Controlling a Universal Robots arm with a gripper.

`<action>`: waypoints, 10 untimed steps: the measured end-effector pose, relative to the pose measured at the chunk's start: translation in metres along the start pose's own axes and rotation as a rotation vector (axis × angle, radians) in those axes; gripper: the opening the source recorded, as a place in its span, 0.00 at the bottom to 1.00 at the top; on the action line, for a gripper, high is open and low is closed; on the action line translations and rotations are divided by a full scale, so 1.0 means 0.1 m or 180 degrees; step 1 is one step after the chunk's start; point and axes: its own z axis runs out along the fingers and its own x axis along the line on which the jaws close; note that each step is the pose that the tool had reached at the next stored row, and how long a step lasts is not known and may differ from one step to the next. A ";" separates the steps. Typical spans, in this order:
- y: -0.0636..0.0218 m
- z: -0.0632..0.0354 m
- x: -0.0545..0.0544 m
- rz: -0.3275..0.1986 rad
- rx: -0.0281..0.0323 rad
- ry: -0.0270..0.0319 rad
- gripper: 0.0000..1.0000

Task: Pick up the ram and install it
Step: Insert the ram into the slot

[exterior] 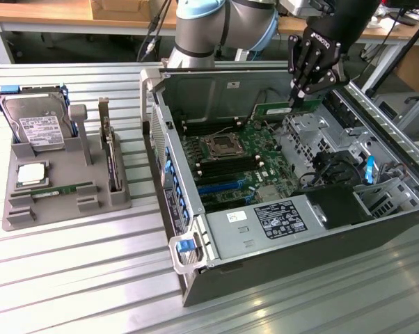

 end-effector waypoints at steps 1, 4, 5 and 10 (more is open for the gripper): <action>0.000 0.008 0.00 0.0000 0.0000 0.0000 0.12; 0.000 0.033 0.00 0.0000 0.0000 0.0000 0.12; 0.000 0.039 0.00 0.0000 0.0000 0.0000 0.12; 0.000 0.074 0.00 0.0000 0.0000 0.0000 0.12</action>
